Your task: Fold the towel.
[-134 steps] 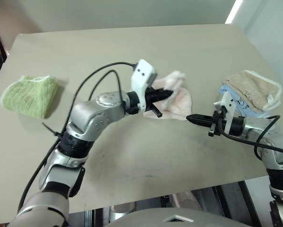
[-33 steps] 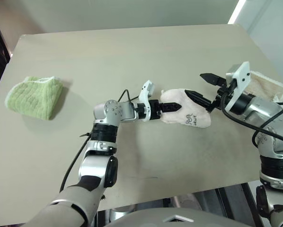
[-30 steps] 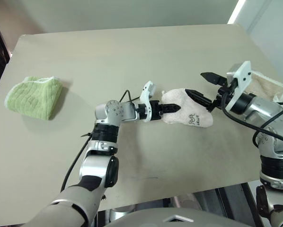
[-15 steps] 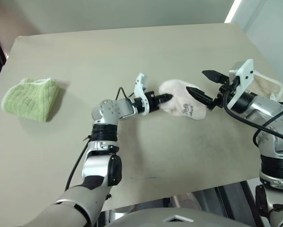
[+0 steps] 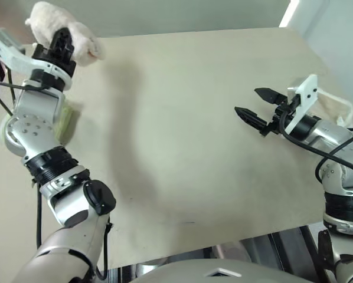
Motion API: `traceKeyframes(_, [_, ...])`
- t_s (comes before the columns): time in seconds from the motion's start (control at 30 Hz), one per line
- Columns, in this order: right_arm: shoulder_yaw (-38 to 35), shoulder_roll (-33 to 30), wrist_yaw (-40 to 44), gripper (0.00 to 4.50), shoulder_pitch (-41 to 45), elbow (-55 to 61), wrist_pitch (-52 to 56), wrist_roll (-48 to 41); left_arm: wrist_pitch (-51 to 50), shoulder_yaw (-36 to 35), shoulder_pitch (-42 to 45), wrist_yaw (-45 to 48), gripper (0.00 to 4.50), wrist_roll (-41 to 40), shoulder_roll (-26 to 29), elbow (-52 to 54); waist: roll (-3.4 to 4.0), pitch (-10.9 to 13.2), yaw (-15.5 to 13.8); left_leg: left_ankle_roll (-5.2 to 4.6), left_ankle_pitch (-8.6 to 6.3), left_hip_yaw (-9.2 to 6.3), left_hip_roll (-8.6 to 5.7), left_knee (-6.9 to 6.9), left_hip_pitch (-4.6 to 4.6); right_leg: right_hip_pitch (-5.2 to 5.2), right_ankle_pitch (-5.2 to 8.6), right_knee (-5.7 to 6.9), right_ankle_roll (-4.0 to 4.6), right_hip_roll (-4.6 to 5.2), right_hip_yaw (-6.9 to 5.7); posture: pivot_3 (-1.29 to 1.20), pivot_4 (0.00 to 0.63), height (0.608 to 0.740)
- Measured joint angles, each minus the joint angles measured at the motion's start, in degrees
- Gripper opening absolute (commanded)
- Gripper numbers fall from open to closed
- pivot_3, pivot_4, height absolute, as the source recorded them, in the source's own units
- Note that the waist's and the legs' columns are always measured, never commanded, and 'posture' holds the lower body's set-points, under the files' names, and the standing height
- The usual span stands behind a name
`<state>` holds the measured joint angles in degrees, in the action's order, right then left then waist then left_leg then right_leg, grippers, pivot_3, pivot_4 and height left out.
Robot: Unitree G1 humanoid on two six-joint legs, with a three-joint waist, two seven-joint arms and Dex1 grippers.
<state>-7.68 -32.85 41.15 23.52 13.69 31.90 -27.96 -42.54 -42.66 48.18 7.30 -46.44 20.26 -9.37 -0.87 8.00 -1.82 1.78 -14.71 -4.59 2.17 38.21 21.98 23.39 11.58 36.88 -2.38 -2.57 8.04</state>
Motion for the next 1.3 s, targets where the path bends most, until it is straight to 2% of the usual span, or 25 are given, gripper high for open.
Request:
traceKeyframes(0.17, [0.1,0.1,0.1,4.5,0.2,-0.1,-0.1,0.0,0.2,0.6,-0.5,-0.5,0.02,-1.6,0.3,-0.1,-0.11,0.1,0.1,-0.02,-0.01,0.06,-0.09,0.09,0.03,0.0,-0.03,-0.03,0.04,0.27,-0.06,0.0,0.15,0.74])
traceKeyframes(0.3, [0.9,0.3,0.5,4.5,0.9,-1.3,-0.5,0.1,2.2,-4.6,-1.0,-2.0,0.02,-3.7,5.9,-1.9,-0.2,0.1,1.5,0.16,0.08,0.06,-0.05,-0.04,0.01,0.21,-0.22,0.0,0.22,-0.09,-0.08,0.0,0.15,0.74])
traceKeyframes(0.37, [1.0,0.2,0.5,4.5,0.9,-2.1,-0.5,0.2,3.3,-5.9,-1.0,-2.5,0.02,-4.4,6.8,-1.9,-0.2,0.1,1.6,0.23,0.13,-0.02,-0.07,-0.11,-0.01,0.23,-0.19,0.01,0.27,-0.12,-0.05,0.0,0.15,0.74])
traceKeyframes(0.87, [1.7,0.2,0.5,4.5,1.2,-2.1,-1.4,0.1,3.9,-5.2,-1.9,-3.2,0.02,-6.4,6.8,-2.2,-0.26,0.1,1.3,0.17,0.09,-0.24,0.01,-0.05,0.02,0.23,-0.23,0.04,0.37,-0.1,-0.02,0.0,0.15,0.74])
traceKeyframes(0.93, [2.6,0.6,0.9,4.5,2.1,-1.9,-1.5,0.0,4.1,-7.7,-9.6,-2.5,0.02,-7.7,9.3,-1.0,-0.01,0.0,2.0,0.15,0.08,-0.17,-0.02,-0.26,-0.14,0.32,-0.24,0.05,0.36,-0.11,0.02,0.0,0.15,0.74])
traceKeyframes(0.97, [2.6,0.4,1.2,4.5,2.1,-1.9,-1.6,0.0,4.0,-11.0,-16.2,-1.9,0.02,-8.2,11.2,-1.1,0.2,-0.1,3.0,0.23,0.12,-0.16,-0.08,-0.33,-0.23,0.36,-0.24,0.1,0.26,-0.18,0.38,0.0,0.15,0.74])
traceKeyframes(1.03, [1.6,-0.9,1.6,4.5,0.2,-2.8,-1.7,0.1,4.0,-16.8,-25.0,-1.6,0.02,-8.3,12.2,-3.9,-0.13,0.0,4.2,0.67,0.2,-0.29,-0.37,-0.41,-0.3,0.4,-0.03,0.12,0.29,-0.38,0.47,0.0,0.15,0.74])
traceKeyframes(1.13, [2.2,-0.4,1.7,4.5,0.8,-3.6,-1.7,0.1,4.0,-18.1,-26.8,-1.4,0.02,-8.8,12.3,-5.9,-0.93,0.0,3.0,0.8,0.1,-1.17,0.02,-0.24,0.15,1.03,0.0,0.11,0.64,-0.37,0.04,0.0,0.15,0.74])
traceKeyframes(1.17, [2.4,0.1,1.9,4.5,1.3,-3.4,-2.0,0.1,4.0,-17.7,-26.7,-1.3,0.02,-9.4,12.6,-5.9,-0.93,0.0,2.3,0.4,-0.13,-1.34,-0.02,-0.23,0.18,0.94,-0.01,0.12,0.67,-0.34,-0.04,0.0,0.15,0.74])
traceKeyframes(1.3, [2.6,0.2,2.3,4.5,1.7,-3.3,-2.4,0.1,4.1,-17.6,-26.7,-1.3,0.02,-10.7,14.0,-4.5,-0.92,0.0,1.1,0.43,-0.11,-1.35,-0.23,-0.09,0.18,0.56,0.02,0.12,1.18,-0.21,-0.03,0.0,0.15,0.74])
